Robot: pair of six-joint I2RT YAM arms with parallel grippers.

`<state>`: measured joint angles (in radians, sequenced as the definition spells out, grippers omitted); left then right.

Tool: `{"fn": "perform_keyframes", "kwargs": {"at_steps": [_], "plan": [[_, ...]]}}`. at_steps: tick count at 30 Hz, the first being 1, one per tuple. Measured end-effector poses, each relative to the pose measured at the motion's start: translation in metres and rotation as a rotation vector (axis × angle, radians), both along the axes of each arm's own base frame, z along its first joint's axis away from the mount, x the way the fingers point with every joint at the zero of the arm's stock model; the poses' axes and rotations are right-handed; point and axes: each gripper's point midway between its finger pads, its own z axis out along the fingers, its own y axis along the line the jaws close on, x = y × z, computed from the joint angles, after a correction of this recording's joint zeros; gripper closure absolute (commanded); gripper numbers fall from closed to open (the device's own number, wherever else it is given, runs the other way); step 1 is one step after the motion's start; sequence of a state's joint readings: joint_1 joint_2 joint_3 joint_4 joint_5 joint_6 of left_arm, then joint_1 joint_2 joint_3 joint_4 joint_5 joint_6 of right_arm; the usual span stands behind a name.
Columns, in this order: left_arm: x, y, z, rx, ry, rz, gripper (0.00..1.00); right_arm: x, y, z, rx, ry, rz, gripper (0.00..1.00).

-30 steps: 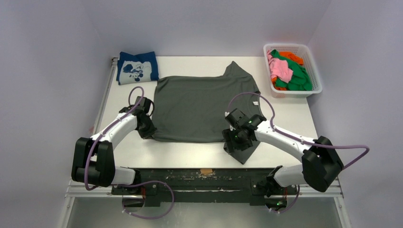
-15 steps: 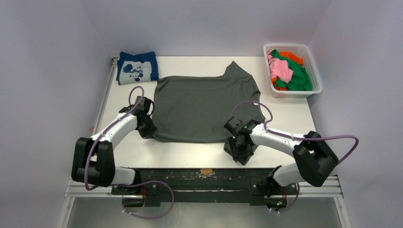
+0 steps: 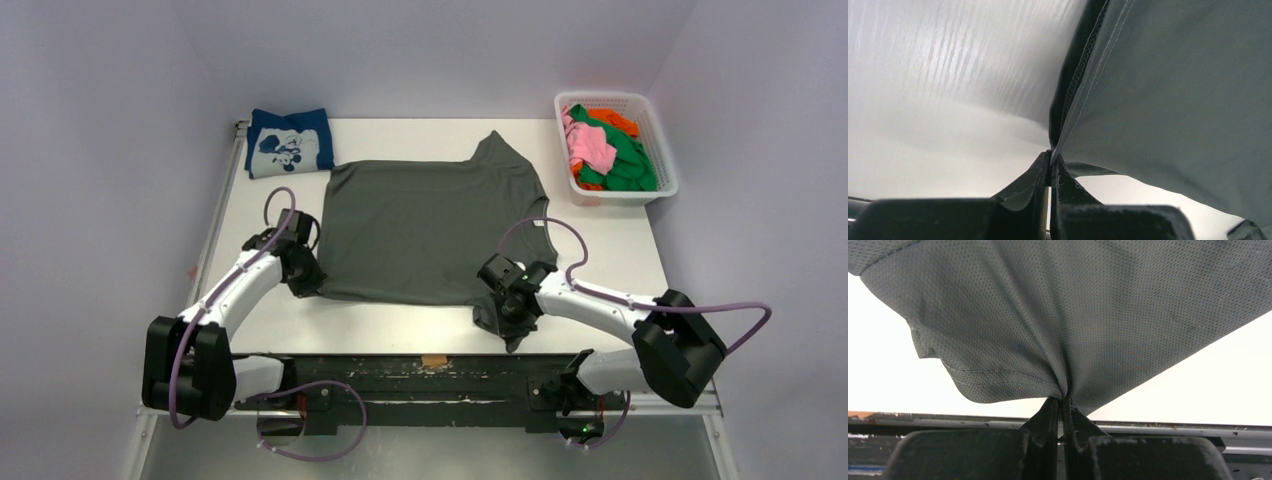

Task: Fold and stack the t-shirts
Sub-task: Grab the side of the flattened tshirt closest away from the robot with both arms, then fold the flattened tshirt in 1/3 of the way

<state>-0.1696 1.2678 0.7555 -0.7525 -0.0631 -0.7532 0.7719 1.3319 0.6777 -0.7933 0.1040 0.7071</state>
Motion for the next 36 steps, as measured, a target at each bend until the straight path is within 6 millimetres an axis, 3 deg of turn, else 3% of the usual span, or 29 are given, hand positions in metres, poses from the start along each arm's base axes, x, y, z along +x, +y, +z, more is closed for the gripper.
{"fn": "perform_keyframes", "kwargs": {"at_steps": [5, 10, 15, 20, 29, 36], "plan": [[-0.015, 0.001, 0.007, -0.015, -0.012, 0.019, 1.0, -0.018, -0.003, 0.005, 0.031, 0.034, -0.011, 1.0], [-0.016, -0.003, 0.016, -0.045, -0.038, 0.03, 1.0, -0.012, 0.0, 0.024, 0.035, 0.014, -0.012, 1.0], [-0.013, -0.006, 0.019, -0.062, -0.048, 0.034, 1.0, 0.032, 0.025, 0.061, 0.07, -0.102, 0.009, 1.0], [0.007, -0.011, 0.03, -0.074, -0.08, 0.034, 1.0, 0.083, 0.037, 0.09, 0.061, -0.225, 0.021, 1.0], [0.044, -0.012, 0.04, -0.064, -0.094, 0.044, 1.0, 0.136, 0.008, 0.107, 0.004, -0.303, -0.017, 1.0], [0.073, -0.005, 0.045, -0.055, -0.097, 0.072, 1.0, 0.174, 0.003, 0.113, -0.019, -0.352, -0.019, 1.0]]}}
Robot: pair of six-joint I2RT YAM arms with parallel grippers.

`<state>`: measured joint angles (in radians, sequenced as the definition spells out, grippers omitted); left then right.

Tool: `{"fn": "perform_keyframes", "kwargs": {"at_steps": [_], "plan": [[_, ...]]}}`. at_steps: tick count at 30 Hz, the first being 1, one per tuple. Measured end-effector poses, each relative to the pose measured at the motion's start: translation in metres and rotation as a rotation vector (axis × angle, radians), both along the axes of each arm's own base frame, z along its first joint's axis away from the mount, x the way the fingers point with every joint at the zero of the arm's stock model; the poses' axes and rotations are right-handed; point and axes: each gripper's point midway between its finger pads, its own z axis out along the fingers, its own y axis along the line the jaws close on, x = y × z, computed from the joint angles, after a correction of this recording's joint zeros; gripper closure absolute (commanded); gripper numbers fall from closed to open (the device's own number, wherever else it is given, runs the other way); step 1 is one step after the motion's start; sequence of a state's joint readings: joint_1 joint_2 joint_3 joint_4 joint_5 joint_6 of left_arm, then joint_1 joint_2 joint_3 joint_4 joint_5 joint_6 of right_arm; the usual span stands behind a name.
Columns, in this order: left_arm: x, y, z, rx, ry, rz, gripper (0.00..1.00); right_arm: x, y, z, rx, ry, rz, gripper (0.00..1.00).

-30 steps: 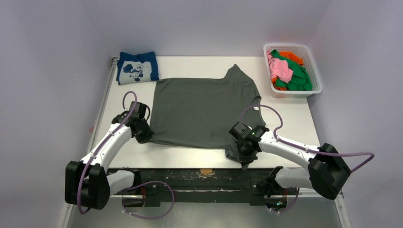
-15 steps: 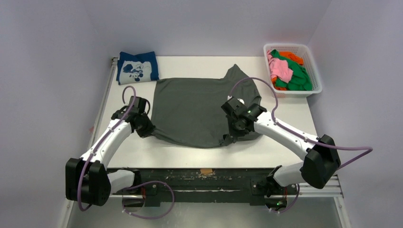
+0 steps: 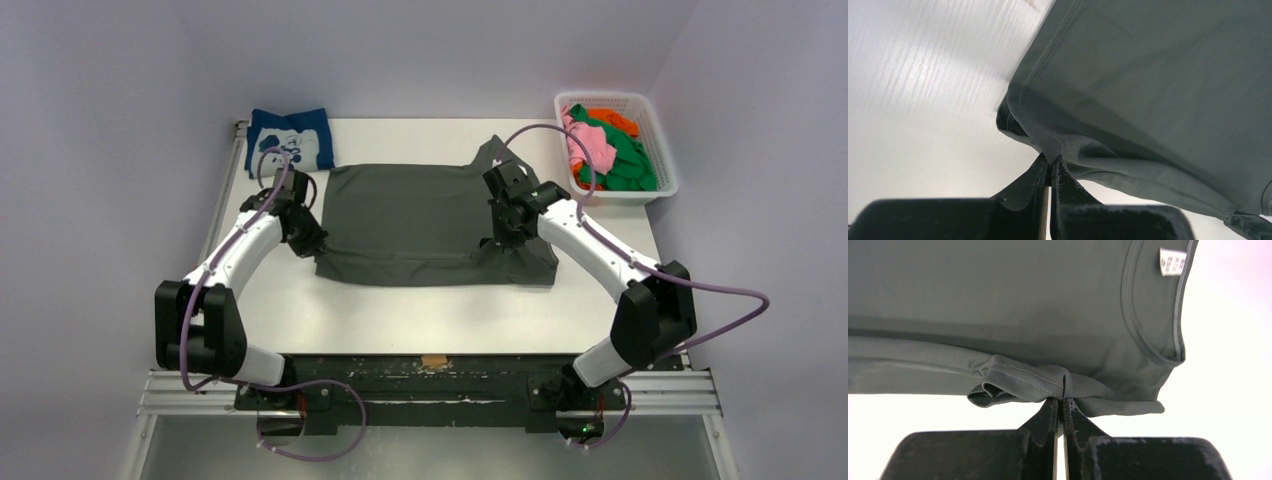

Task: Fold and stack the t-shirts
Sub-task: Fold the flattened tshirt in 1/3 of the way

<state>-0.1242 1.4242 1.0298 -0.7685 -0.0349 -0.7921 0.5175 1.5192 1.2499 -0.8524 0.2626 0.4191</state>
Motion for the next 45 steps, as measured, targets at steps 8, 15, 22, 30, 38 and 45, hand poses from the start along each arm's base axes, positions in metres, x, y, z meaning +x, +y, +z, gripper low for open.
{"fn": "perform_keyframes", "kwargs": {"at_steps": [8, 15, 22, 30, 38, 45], "plan": [[0.039, 0.0, -0.003, 0.002, 0.005, 0.009, 1.0, 0.048, -0.003, 0.005, -0.015, -0.041, -0.005, 1.0], [0.07, 0.003, -0.015, 0.029, 0.018, 0.006, 0.95, 0.09, -0.005, -0.01, -0.034, -0.056, 0.002, 0.95], [0.107, 0.009, -0.032, 0.047, 0.03, 0.002, 0.01, 0.158, -0.013, -0.023, -0.092, -0.115, -0.041, 0.41], [0.124, 0.003, 0.008, 0.015, -0.079, -0.012, 0.0, 0.173, -0.022, -0.009, -0.114, -0.19, -0.08, 0.14], [0.119, -0.048, 0.005, -0.171, -0.114, -0.126, 0.0, 0.128, 0.0, -0.025, 0.085, -0.139, -0.034, 0.13], [0.093, -0.066, -0.047, -0.213, 0.023, -0.152, 0.0, 0.097, 0.01, -0.08, 0.161, -0.015, -0.047, 0.13]]}}
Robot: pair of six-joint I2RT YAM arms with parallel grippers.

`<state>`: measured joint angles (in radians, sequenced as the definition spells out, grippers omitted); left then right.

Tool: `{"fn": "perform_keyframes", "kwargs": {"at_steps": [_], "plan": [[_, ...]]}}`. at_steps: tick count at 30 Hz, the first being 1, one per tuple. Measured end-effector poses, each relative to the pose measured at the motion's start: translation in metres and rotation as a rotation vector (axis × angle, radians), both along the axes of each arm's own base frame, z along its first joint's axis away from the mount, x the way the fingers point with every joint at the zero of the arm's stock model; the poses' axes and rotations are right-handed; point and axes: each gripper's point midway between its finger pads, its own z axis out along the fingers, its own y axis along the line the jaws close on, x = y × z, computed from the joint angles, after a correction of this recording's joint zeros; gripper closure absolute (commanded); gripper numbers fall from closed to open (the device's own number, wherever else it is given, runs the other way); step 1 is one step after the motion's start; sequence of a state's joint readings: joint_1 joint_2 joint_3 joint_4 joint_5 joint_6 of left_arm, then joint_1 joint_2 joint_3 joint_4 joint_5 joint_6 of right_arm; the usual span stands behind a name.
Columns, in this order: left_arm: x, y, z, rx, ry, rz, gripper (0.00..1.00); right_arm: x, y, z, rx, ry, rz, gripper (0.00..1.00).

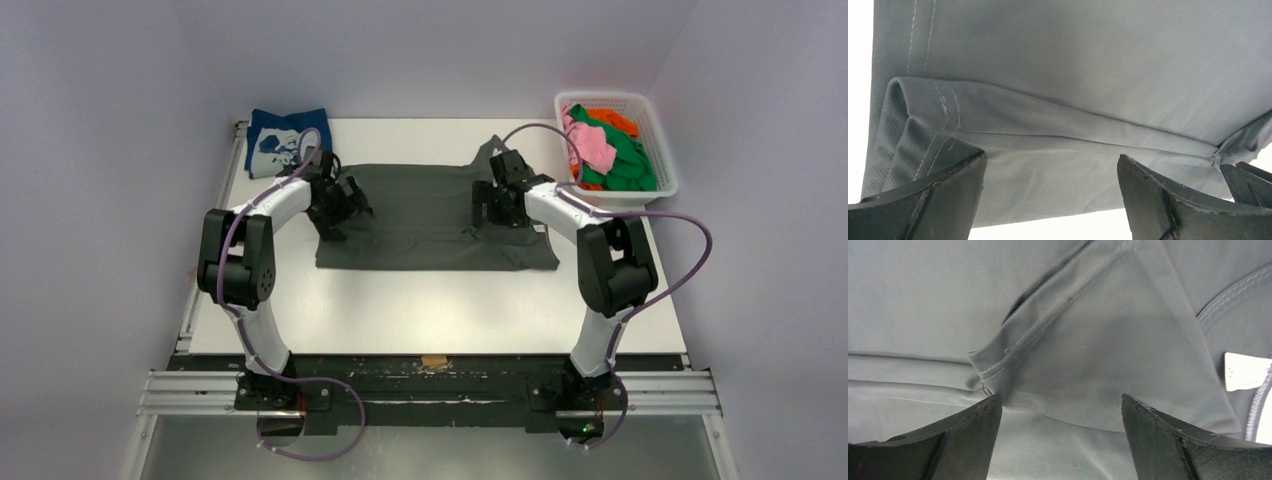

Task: Fold and stack the t-shirts
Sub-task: Fold the flattened tshirt in 1/3 of the way

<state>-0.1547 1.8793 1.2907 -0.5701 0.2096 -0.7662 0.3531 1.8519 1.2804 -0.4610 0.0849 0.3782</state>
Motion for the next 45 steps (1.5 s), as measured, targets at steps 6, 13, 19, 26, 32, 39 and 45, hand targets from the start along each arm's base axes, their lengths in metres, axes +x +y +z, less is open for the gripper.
{"fn": "perform_keyframes", "kwargs": {"at_steps": [6, 13, 19, 26, 32, 39, 45], "plan": [[-0.014, 0.001, -0.009, 0.002, 0.022, -0.003, 0.0, -0.017, 0.0, -0.021, 0.039, 0.01, -0.032, 0.13], [-0.047, -0.001, -0.009, -0.008, 0.006, -0.024, 0.0, -0.045, -0.007, -0.02, 0.086, -0.027, -0.052, 0.09], [-0.113, -0.003, -0.011, -0.021, 0.062, -0.062, 0.0, -0.102, -0.013, -0.021, 0.09, 0.028, -0.052, 0.08], [-0.174, 0.008, -0.013, -0.006, 0.147, -0.067, 0.0, -0.176, -0.006, -0.022, 0.077, 0.126, -0.022, 0.06], [-0.2, 0.011, -0.008, -0.015, 0.186, -0.072, 0.0, -0.202, -0.023, -0.017, 0.015, 0.196, -0.058, 0.01], [-0.16, 0.005, 0.046, -0.028, 0.024, -0.074, 0.0, -0.139, 0.0, 0.063, 0.066, -0.012, -0.044, 0.01], [-0.066, 0.016, 0.103, 0.003, -0.202, -0.019, 0.0, -0.067, 0.005, 0.105, 0.108, -0.195, -0.076, 0.01]]}}
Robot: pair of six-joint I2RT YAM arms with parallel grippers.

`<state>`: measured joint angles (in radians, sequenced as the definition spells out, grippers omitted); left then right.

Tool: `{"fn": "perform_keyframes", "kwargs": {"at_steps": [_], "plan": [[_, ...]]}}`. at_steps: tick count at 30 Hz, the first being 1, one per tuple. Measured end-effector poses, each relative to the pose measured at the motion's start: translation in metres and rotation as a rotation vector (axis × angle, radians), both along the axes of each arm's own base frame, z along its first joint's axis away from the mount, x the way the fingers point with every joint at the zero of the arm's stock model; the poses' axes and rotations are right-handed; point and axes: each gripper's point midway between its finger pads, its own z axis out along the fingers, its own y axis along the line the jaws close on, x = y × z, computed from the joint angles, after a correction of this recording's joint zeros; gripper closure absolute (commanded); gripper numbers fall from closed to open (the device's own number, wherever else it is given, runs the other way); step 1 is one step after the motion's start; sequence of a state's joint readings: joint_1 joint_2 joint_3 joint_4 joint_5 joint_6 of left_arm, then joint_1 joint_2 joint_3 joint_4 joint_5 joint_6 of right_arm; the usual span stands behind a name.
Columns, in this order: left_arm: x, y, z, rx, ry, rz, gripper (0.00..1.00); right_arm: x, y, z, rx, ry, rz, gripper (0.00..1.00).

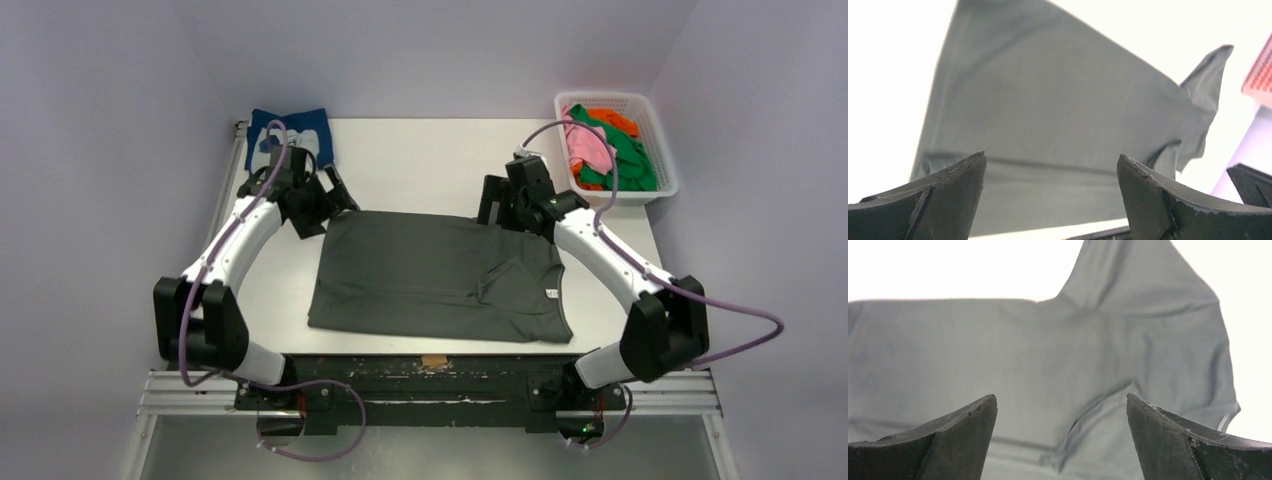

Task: Fold and stack the t-shirts
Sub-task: Fold the flattened tshirt in 1/3 of the way, then grab the side of the flattened tshirt furthest away from the robot with both arms

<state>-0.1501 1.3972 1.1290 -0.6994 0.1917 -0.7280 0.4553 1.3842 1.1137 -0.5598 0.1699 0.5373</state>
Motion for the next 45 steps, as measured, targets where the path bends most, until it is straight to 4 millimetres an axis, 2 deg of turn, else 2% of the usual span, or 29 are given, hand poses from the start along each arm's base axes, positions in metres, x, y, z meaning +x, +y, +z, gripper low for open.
{"fn": "perform_keyframes", "kwargs": {"at_steps": [3, 7, 11, 15, 20, 29, 40, 45], "plan": [[0.047, 0.01, -0.005, 0.036, -0.01, 0.03, 0.0, 0.037, -0.012, -0.01, -0.02, 0.016, -0.048, 0.01], [0.102, 0.025, -0.035, 0.112, 0.034, 0.058, 0.03, 0.074, -0.022, -0.025, -0.049, 0.033, -0.075, 0.01], [0.129, 0.039, -0.067, 0.151, 0.088, 0.082, 0.05, 0.092, -0.027, -0.031, -0.059, 0.041, -0.077, 0.02], [0.135, 0.049, -0.089, 0.141, 0.14, 0.1, 0.09, 0.103, -0.032, -0.038, -0.051, 0.054, -0.082, 0.03], [0.134, 0.049, -0.107, 0.105, 0.186, 0.093, 0.12, 0.108, -0.041, -0.046, -0.047, 0.074, -0.096, 0.03], [0.135, 0.036, -0.105, 0.038, 0.182, 0.064, 0.21, 0.114, -0.047, -0.046, -0.04, 0.072, -0.113, 0.04], [0.129, 0.032, -0.108, 0.026, 0.197, 0.043, 0.42, 0.117, -0.051, -0.05, -0.031, 0.066, -0.133, 0.05], [0.119, 0.032, -0.107, 0.038, 0.231, 0.008, 0.43, 0.121, -0.054, -0.066, -0.036, 0.093, -0.144, 0.06]]}}
